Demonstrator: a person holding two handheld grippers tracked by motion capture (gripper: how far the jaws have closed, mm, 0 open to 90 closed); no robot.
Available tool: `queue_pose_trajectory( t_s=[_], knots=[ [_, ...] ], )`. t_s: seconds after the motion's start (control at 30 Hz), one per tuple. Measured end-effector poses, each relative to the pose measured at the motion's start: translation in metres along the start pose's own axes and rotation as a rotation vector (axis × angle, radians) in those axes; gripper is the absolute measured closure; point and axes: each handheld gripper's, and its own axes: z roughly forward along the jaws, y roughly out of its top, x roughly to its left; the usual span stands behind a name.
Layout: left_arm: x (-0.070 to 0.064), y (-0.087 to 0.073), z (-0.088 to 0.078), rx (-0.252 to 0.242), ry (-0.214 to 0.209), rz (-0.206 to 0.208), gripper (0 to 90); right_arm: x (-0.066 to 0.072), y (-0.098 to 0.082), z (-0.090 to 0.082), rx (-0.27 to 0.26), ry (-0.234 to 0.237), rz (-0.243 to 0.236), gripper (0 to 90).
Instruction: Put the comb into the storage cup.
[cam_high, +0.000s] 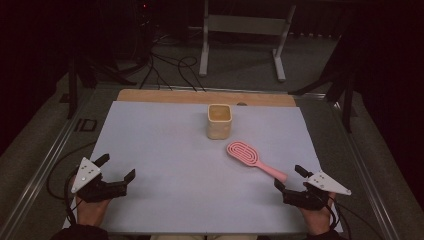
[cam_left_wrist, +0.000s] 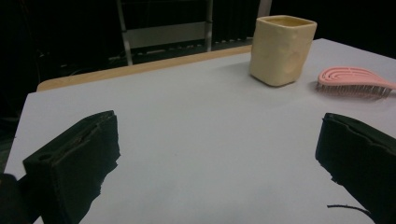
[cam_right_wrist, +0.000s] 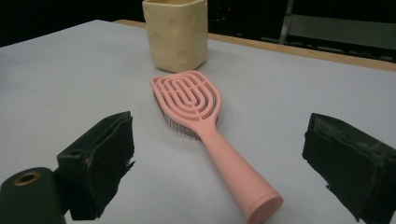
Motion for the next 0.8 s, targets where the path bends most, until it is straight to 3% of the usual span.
queue_pose_trajectory(
  t_s=[0.63, 0.8],
  knots=[
    [0.0031, -0.0047, 0.0031, 0.004, 0.041, -0.006, 0.3, -0.0016, 0.0013, 0.0028, -0.010, 0.022, 0.016, 8.6],
    [0.0020, -0.0060, 0.0053, 0.011, 0.040, 0.000, 0.3, -0.0011, 0.0026, 0.0042, 0.009, 0.035, 0.011, 8.6]
  ],
)
